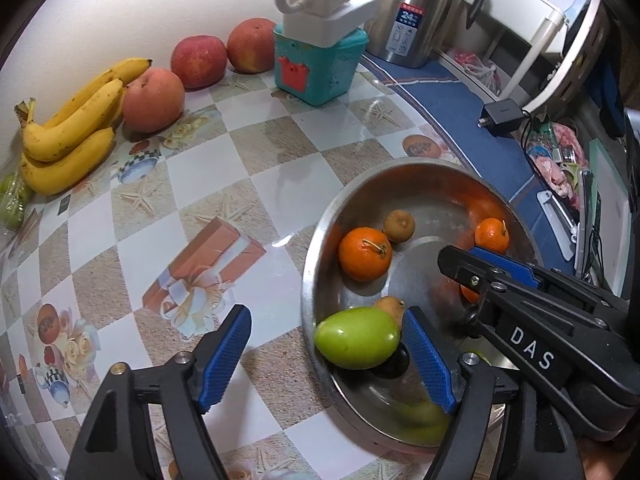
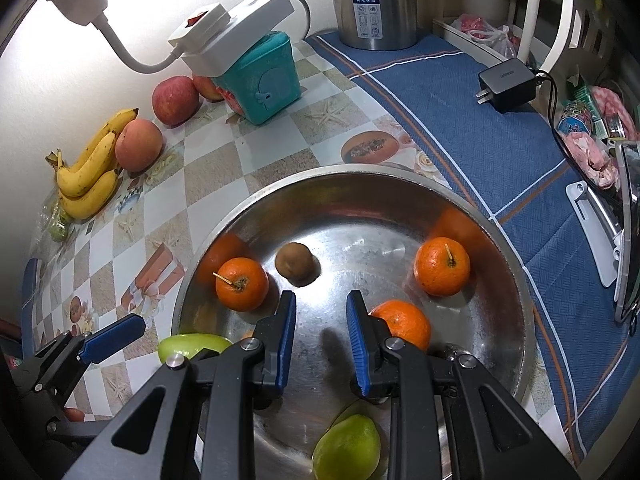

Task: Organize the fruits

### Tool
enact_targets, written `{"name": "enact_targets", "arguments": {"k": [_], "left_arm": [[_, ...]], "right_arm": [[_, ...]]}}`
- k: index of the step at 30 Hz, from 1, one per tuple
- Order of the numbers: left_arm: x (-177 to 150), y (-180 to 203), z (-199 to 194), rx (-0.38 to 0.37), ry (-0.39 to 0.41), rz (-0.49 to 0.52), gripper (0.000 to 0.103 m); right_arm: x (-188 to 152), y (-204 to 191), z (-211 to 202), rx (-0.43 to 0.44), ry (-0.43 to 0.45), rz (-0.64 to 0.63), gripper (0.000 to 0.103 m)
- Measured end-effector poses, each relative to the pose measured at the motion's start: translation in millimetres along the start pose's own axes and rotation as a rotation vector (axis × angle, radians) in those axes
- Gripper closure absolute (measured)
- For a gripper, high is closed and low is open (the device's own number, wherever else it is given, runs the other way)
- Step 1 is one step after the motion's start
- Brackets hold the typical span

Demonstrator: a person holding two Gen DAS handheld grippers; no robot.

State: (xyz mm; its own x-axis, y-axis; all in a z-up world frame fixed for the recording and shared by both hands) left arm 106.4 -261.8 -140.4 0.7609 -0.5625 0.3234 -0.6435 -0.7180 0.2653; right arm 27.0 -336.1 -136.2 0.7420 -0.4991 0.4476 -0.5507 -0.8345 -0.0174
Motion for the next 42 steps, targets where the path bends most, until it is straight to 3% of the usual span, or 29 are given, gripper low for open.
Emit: {"name": "enact_targets", "arguments": {"k": [14,20,22,24,28,30,40,42], "left_arm": [[9,-28,-8,0.031,0.021,-0.089,0.021],[13,-53,-10,0.121,0.046,-0.151,0.020],[13,-66,-9,0.170,0.047,-0.183,0.011],[12,-78,-7,0.190,0.041,-0.226,0.006],[9,-97,-6,0.220,0.031,-0.300,0.000],[7,-104,-6,0.232,0.025,-0.330,0.000],[-2,-126,-5,0.259,0.009,-0.408,0.000],[-1,-127,-6,0.260,0.013,-0.409,0.000]], "right_arm": [[3,4,-5,0.004,0.015,0.020,0.076],[2,-1,-3,0.003,0.007,0.002,0.076],[2,-4,-2,0.001,0.001,-0.010,0.068],[2,-7,-2,0.006,0.000,-0.021,0.047],[4,-12,-2,-0.006,0.000,-0.055,0.037],[3,-13,-1,-0.010,0.000,-0.064,0.027],[4,-15,-1,-0.039,0.013,-0.102,0.023],[4,-17,-2,-0.041,0.022,-0.112,0.012]]}}
Point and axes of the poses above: each gripper's, at about its wrist camera, not at the fingertips, and z roughly the way its jaws point, y to its right, x to its top, the point moved 9 cm from there along z, roughly the way its jaws point, and after that the axes turned 13 degrees about -z, right-handed, at the moved point
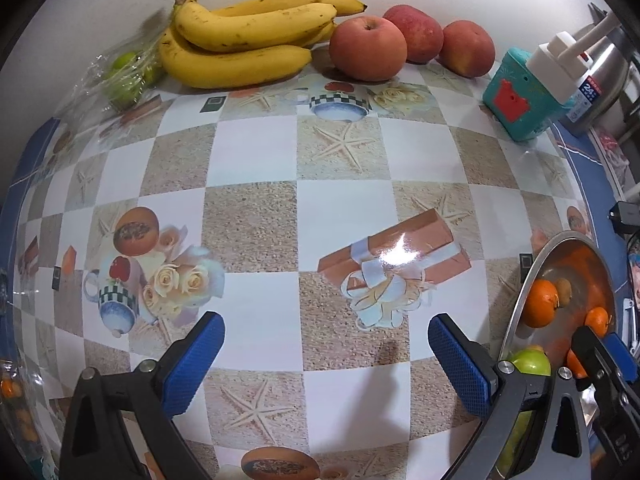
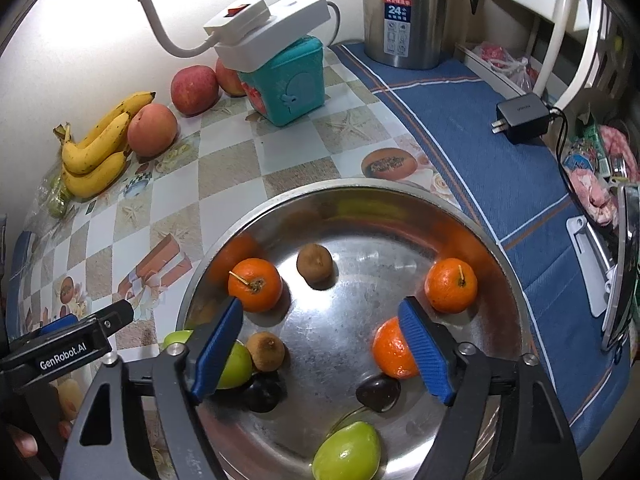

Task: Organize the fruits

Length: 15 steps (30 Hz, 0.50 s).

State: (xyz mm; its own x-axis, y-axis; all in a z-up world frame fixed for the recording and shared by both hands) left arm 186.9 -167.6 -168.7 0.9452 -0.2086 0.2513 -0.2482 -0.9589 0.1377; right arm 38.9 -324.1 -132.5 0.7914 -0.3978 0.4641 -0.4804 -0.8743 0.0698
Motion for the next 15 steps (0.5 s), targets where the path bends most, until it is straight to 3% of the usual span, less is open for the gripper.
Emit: {"name": "enact_targets", "arguments": {"k": [7,15], "left_arm": [[5,-6,-10,0.004,0.034,0.005,0.000],[3,-11,-19,0.012,0.050,-0.001,0.000]], "right_arm": [[1,-9,-5,-0.002,0.024,-0.037,0.004],[-1,-17,-10,-0.001,0.032,-0.053,0.004]]}}
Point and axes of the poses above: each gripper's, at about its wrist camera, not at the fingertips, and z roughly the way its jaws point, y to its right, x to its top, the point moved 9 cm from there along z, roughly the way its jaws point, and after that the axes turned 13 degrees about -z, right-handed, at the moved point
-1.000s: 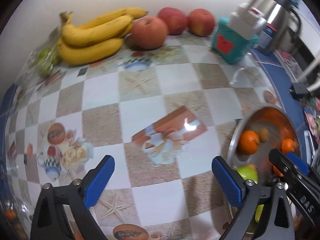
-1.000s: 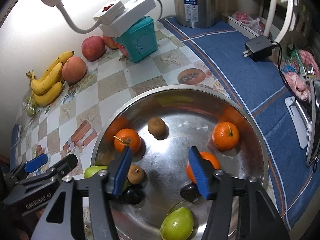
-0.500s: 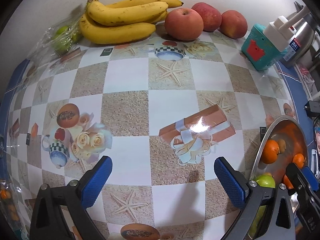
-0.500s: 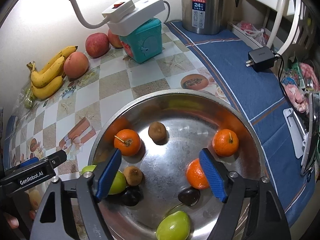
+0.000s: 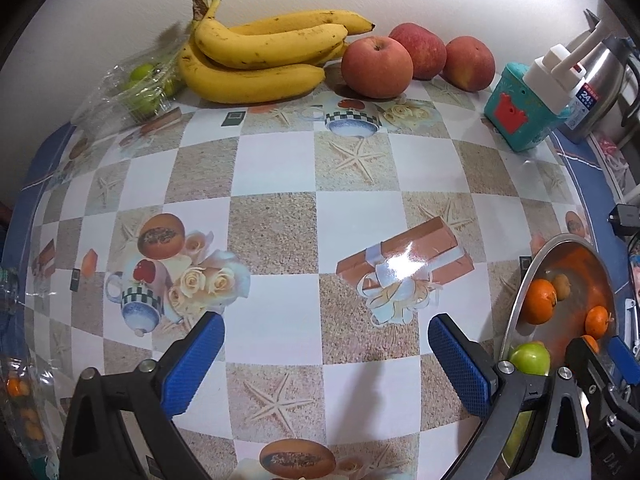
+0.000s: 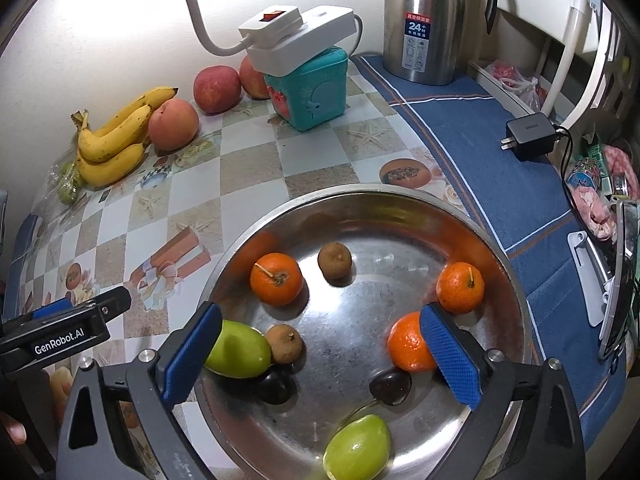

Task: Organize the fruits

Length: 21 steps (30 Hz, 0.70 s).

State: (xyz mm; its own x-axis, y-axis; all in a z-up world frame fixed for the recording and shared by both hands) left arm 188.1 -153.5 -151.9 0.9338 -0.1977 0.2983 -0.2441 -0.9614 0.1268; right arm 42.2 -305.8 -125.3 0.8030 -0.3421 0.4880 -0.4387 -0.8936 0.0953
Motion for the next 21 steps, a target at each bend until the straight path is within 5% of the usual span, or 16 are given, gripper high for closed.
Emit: {"name": "enact_targets", "arguments": {"k": [8,21], "left_arm": [[-10,-14,-17,-0.024,-0.004,-0.051,0.000],[-48,-75,-54,0.038,-0.009,-0.113,0.000]], "right_arm": [[-6,-11,-12,0.015,0.007,-0.013,0.004],[-39,-35,-49,0.062,0.028,-0.047,0.004]]}}
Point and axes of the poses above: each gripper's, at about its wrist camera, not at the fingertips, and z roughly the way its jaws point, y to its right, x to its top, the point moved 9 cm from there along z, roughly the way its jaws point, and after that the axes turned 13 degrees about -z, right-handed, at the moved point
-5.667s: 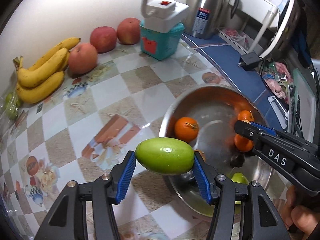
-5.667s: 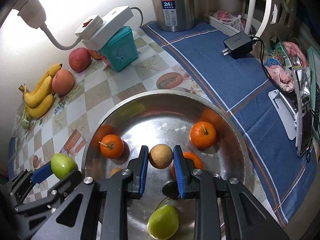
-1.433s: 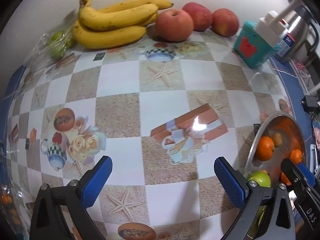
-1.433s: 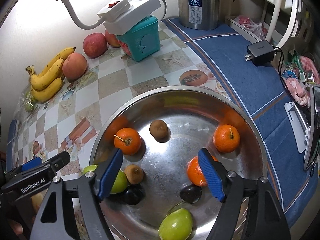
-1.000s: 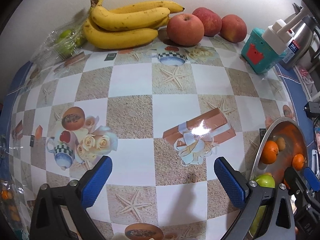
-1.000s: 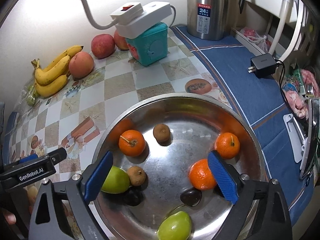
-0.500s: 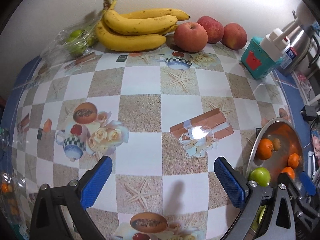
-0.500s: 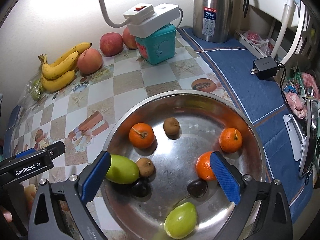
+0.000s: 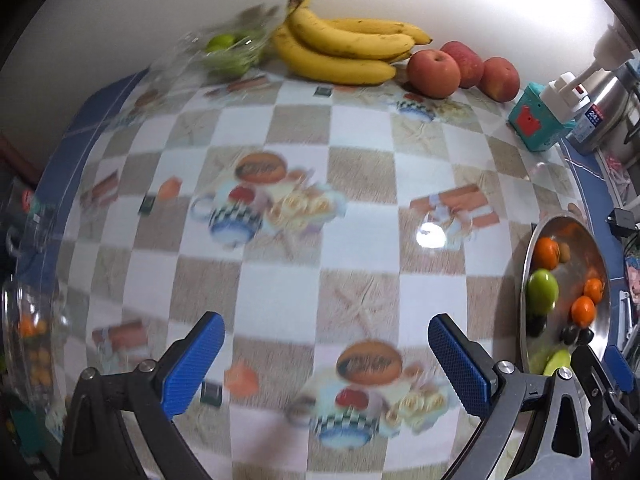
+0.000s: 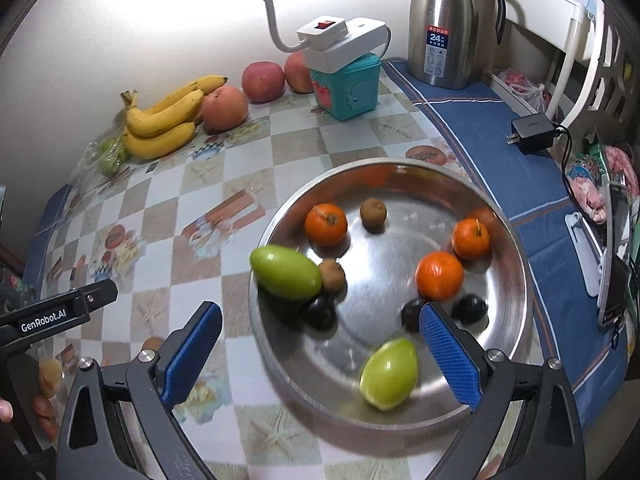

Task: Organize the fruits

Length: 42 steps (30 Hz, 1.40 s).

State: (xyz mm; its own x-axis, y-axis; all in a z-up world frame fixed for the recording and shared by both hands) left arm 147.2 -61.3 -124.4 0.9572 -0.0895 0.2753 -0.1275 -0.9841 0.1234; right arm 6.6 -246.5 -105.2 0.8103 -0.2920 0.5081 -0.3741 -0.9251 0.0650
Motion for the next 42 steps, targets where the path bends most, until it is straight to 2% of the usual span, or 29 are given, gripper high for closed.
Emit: {"name": "enact_targets", "arguments": {"k": [8,11,14,20,26,30,34,42], "left_arm": [[-33,-10,-26,0.035,0.048,-0.011,0.001],[-41,-7,-34,0.032,0.072,0.011,0.001],[-50,-6,-40,0.064,0.102,0.047,0.001],[-69,-3,-43,0.062,0.094,0.080,0.001],[-89,-8,-42,0.094,0.098,0.106,0.000],[-95,-16,-43,0.082,0.092,0.082,0.000],[-97,-15,-49,0.089,0.127,0.094,0.000],[-101,-18,-57,0.074,0.153,0.079,0.000]], "right_arm": [[-26,-8,-19,0.035,0.000,0.004,0.004],[-38,-12,-21,0.039,-0.011,-0.007,0.004],[-48,-13,-23,0.041,-0.018,-0.007,0.004],[-61,-9,-25,0.026,-0.033,-0.002,0.004],[-67,-7,-27,0.026,-0.042,0.000,0.004],[-74,-9,-31,0.046,-0.043,0.002,0.004],[-76,-9,-38,0.059,-0.026,0.009,0.004],[-72,-10,-53,0.046,0.023,0.000,0.004]]}}
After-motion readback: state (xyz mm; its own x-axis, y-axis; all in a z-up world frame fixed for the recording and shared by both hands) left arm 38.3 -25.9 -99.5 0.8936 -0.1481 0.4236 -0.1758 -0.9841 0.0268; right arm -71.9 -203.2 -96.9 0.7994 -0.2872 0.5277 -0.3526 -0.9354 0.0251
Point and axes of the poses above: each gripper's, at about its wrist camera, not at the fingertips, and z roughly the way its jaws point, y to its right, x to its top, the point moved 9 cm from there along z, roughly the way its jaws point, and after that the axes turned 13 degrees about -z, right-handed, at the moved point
